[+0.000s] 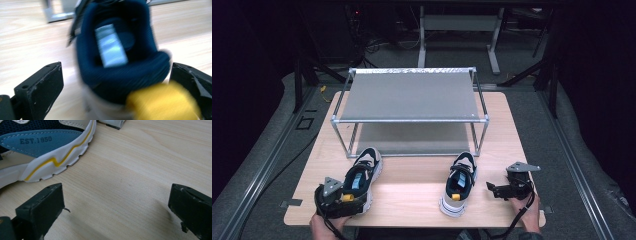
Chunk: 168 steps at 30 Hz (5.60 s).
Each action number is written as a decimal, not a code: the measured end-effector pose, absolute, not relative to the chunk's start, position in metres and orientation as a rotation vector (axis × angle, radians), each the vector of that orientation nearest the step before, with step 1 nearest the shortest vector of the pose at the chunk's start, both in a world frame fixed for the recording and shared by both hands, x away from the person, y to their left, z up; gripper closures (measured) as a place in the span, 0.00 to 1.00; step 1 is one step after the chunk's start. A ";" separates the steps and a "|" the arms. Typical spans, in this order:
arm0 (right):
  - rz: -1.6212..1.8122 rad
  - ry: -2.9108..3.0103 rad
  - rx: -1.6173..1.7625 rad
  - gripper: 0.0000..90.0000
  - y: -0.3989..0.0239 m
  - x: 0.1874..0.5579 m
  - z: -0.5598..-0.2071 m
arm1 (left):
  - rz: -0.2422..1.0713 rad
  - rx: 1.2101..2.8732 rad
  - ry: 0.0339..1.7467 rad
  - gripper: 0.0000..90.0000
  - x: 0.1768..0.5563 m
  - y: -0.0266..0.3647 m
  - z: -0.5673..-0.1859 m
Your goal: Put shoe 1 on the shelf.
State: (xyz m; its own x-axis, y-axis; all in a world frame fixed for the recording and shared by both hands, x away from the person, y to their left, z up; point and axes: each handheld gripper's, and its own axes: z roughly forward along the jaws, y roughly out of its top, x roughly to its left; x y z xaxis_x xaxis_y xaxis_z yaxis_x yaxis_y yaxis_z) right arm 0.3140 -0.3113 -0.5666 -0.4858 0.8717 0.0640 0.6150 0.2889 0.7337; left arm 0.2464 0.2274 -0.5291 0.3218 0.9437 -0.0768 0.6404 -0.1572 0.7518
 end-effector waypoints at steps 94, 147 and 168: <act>1.037 2.205 1.334 0.00 -0.312 0.312 -0.566 | 0.739 1.802 1.144 0.30 0.318 0.158 -0.497; 1.032 2.226 1.331 0.00 -0.311 0.314 -0.567 | 0.767 1.774 1.464 0.29 0.434 0.106 -0.539; 1.037 2.223 1.338 0.00 -0.313 0.313 -0.566 | 0.776 1.741 1.442 0.26 0.455 0.100 -0.548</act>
